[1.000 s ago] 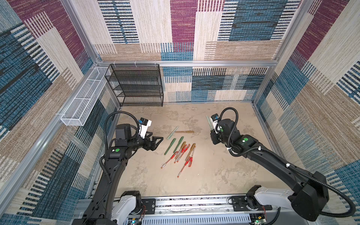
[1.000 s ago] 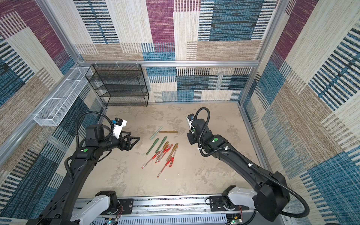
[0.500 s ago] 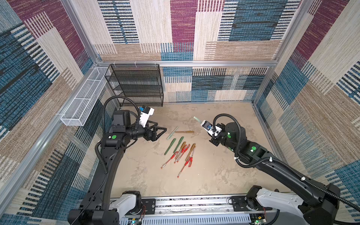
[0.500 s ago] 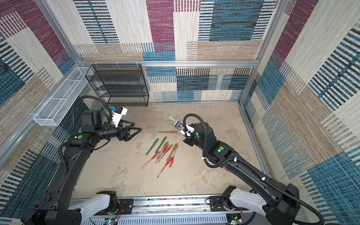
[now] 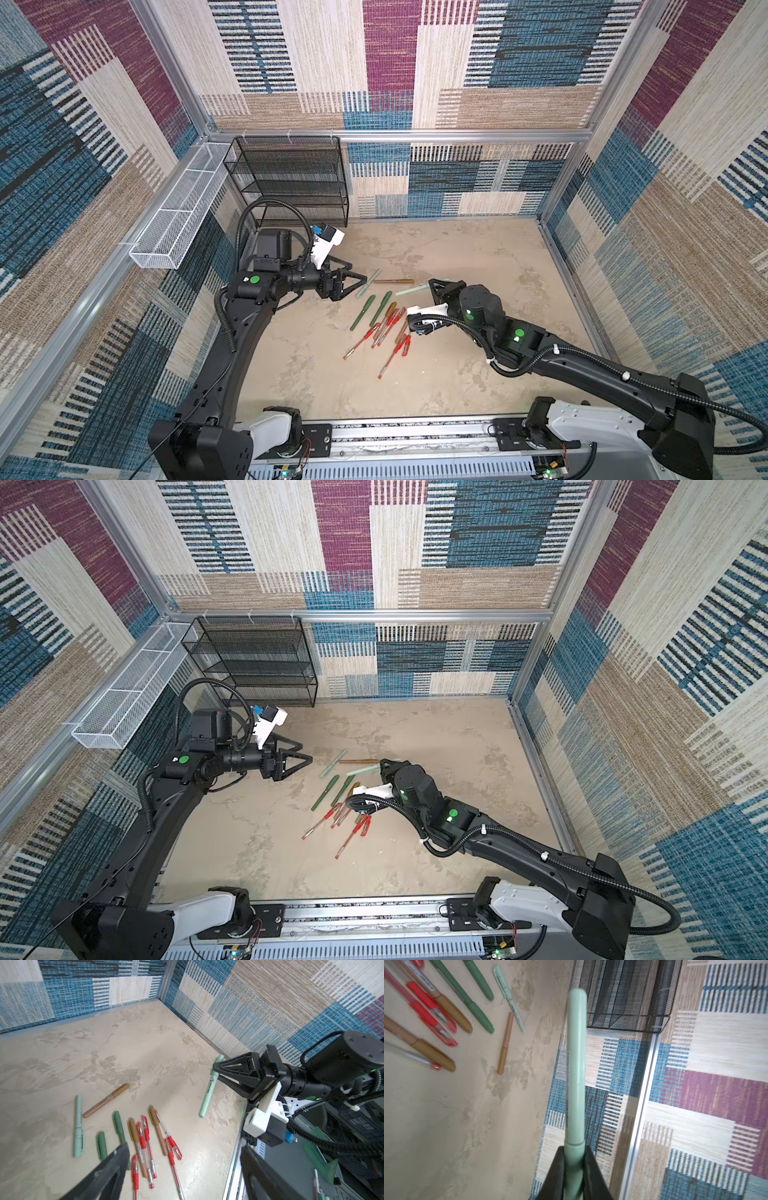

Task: Open the pen caps
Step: 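Carry the pen toward the left gripper while the left gripper reaches to meet it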

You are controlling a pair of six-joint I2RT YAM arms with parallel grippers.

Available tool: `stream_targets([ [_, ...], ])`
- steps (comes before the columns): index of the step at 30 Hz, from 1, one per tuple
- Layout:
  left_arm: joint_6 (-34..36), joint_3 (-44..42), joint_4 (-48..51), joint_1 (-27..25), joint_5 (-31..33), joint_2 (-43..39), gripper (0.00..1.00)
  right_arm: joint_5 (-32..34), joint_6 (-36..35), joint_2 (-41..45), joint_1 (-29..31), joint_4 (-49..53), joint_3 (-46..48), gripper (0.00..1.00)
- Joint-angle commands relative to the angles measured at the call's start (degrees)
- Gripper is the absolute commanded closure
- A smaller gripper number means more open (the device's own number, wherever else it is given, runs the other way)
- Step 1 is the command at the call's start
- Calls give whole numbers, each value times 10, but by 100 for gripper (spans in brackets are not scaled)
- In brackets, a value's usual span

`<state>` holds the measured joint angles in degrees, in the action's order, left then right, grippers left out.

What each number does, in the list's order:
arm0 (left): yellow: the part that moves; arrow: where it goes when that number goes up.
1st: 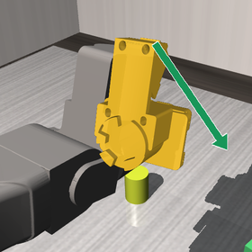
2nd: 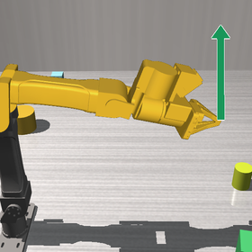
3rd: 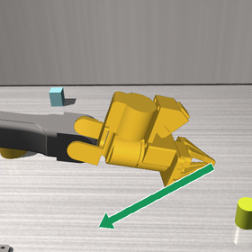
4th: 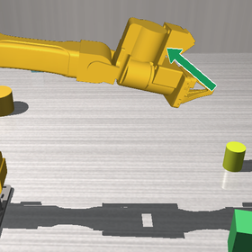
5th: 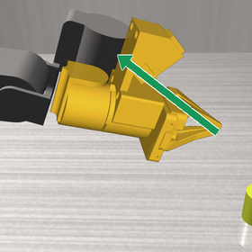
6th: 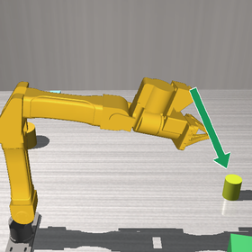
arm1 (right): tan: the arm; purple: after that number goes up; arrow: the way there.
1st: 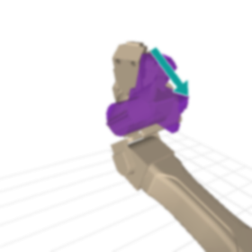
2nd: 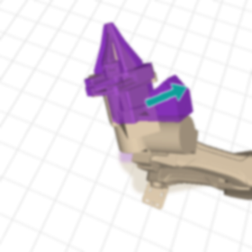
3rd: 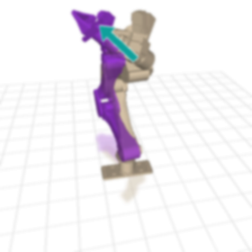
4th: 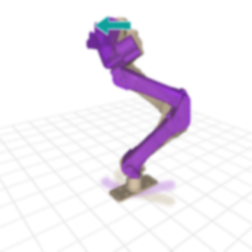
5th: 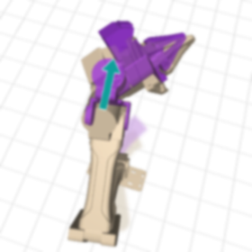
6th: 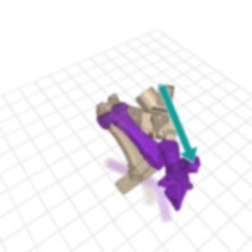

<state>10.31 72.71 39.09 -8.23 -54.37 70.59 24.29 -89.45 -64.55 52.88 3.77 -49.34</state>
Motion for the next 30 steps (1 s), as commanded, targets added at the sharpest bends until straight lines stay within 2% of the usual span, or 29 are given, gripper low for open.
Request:
stream_targets([
  [1,61,15,24,-24,1,15,13,2,-64,-28,12,7,-37,99],
  [6,127,73,73,-85,45,63,16,-18,-70,-71,45,53,-94,98],
  [11,173,104,112,-146,90,96,25,-27,-73,-89,62,77,-120,96],
  [14,193,103,122,-168,120,103,28,-23,-72,-88,64,79,-122,95],
  [21,218,91,125,-189,170,109,44,-19,-74,-89,69,83,-136,95],
  [26,214,97,125,-197,171,116,61,-17,-84,-98,75,66,-137,95],
  [30,214,97,126,-199,173,112,91,-17,-83,-101,77,60,-138,93],
])
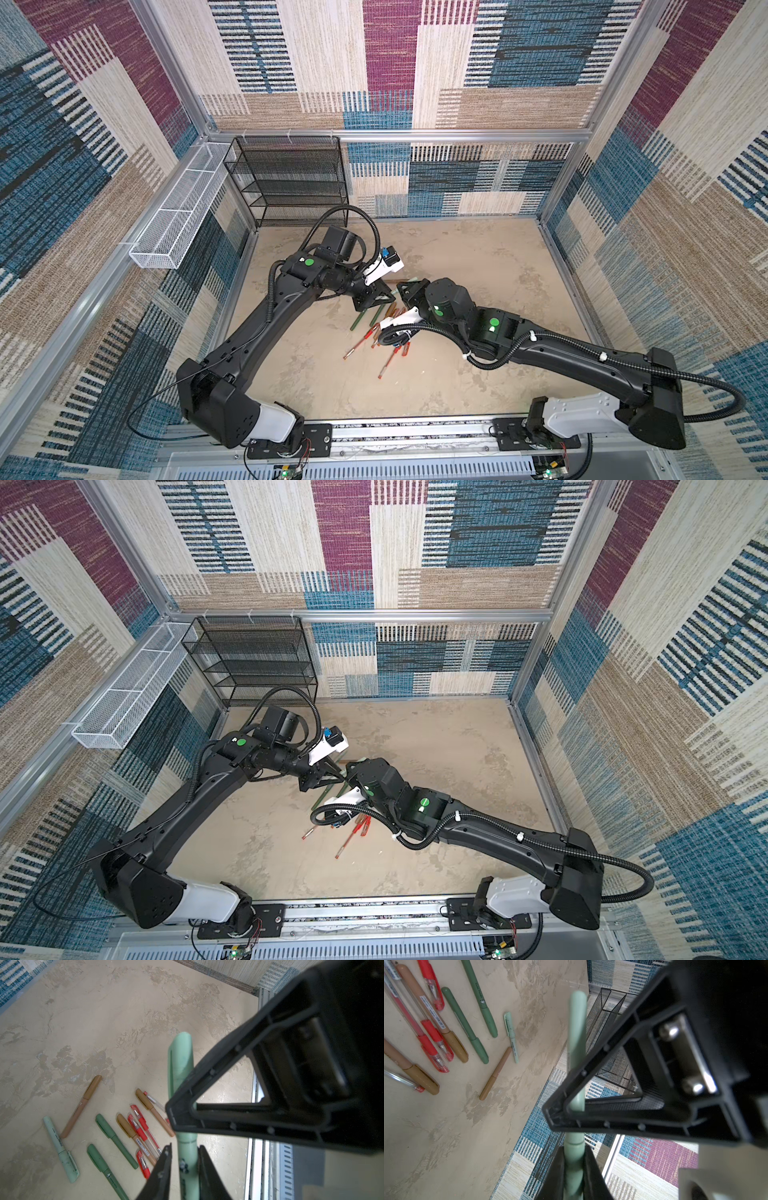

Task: Open the pen caps
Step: 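Carry the pen toward the left gripper while the left gripper reaches to meet it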

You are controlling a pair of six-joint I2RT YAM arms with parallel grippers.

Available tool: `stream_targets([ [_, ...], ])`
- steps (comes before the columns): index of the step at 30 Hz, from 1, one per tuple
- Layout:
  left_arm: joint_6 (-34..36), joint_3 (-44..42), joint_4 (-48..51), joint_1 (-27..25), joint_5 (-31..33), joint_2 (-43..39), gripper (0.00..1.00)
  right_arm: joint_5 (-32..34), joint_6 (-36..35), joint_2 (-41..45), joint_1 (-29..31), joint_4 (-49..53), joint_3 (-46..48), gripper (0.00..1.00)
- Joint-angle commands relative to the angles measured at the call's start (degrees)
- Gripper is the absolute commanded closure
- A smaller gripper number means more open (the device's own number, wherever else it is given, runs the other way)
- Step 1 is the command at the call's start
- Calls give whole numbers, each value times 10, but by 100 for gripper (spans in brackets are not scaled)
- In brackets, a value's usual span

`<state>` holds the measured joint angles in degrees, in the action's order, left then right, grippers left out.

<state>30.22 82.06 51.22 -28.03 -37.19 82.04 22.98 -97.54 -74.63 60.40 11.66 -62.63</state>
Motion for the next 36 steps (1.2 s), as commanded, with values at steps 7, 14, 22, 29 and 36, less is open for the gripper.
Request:
stream_targets([
  [7,13,-29,0,0,-1,-26,100,-2,46,20,8,-44,-1,58],
  [14,-82,-100,-87,75,-48,-88,100,-23,297,61,29,-35,-13,39],
  [22,-430,-183,-335,244,-151,-132,100,-119,678,61,30,-147,1,33],
  [29,-600,-286,-535,303,-216,-165,100,-219,955,-70,25,-156,-75,36],
  [36,-603,-325,-625,303,-267,-166,100,-368,1145,-172,-19,-154,-144,45],
])
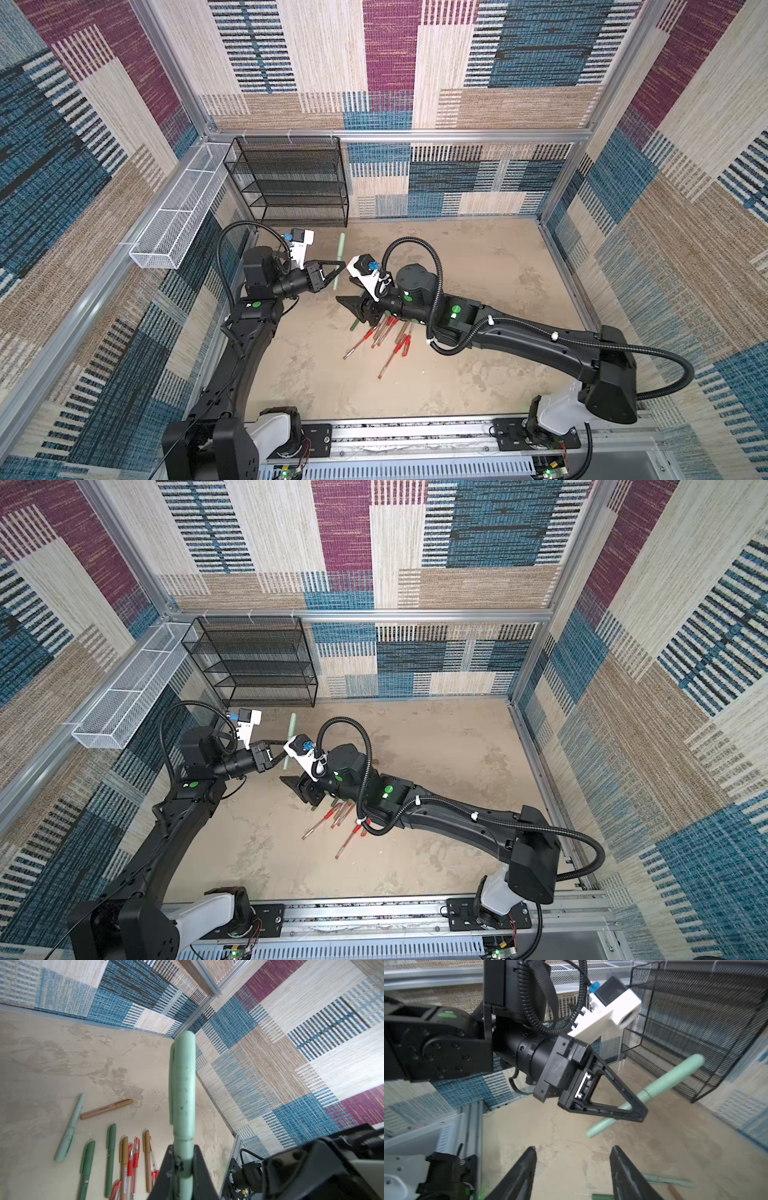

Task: Open the pen caps
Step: 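Carry the pen toward the left gripper while the left gripper reaches to meet it, then close the left gripper on the pen cap and pull it off the right-held pen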

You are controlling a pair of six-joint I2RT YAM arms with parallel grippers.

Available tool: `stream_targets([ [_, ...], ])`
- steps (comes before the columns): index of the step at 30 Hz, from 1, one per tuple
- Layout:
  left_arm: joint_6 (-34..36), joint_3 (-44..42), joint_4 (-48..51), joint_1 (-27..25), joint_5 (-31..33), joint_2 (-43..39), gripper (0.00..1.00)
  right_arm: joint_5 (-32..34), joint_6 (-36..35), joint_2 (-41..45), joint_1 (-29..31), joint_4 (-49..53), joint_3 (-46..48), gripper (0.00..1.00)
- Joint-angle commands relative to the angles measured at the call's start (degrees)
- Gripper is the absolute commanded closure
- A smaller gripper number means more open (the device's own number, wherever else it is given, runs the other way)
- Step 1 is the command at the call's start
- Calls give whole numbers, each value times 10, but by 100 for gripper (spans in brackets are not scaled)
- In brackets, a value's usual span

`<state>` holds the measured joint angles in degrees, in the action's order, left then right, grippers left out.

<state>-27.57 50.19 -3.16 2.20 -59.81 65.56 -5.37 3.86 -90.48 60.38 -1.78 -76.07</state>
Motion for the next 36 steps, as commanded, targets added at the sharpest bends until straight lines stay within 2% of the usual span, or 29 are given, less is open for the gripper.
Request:
stream_targets([
  [1,-32,-12,-96,1,-46,-1,100,-107,157,-17,-29,-29,-4,46],
  [4,-60,-25,-151,1,-55,3,100,-165,222,-16,-57,-89,30,48],
  [11,-79,-27,-184,-1,-67,17,100,-207,240,-40,-67,-137,36,51],
  [15,-98,-30,-210,-4,-78,17,100,-209,249,-56,-73,-171,40,53],
  [22,-106,-30,-218,-7,-83,16,100,-205,304,-77,-90,-292,69,61],
  [24,-109,-29,-216,-7,-83,17,100,-206,304,-89,-91,-294,57,66],
  [29,-109,-35,-223,-11,-83,16,100,-212,312,-105,-92,-326,58,70],
  [33,-111,-35,-223,-13,-81,17,100,-216,314,-112,-94,-329,52,82],
  [36,-108,-35,-221,-12,-80,17,100,-222,307,-110,-96,-333,58,97],
])
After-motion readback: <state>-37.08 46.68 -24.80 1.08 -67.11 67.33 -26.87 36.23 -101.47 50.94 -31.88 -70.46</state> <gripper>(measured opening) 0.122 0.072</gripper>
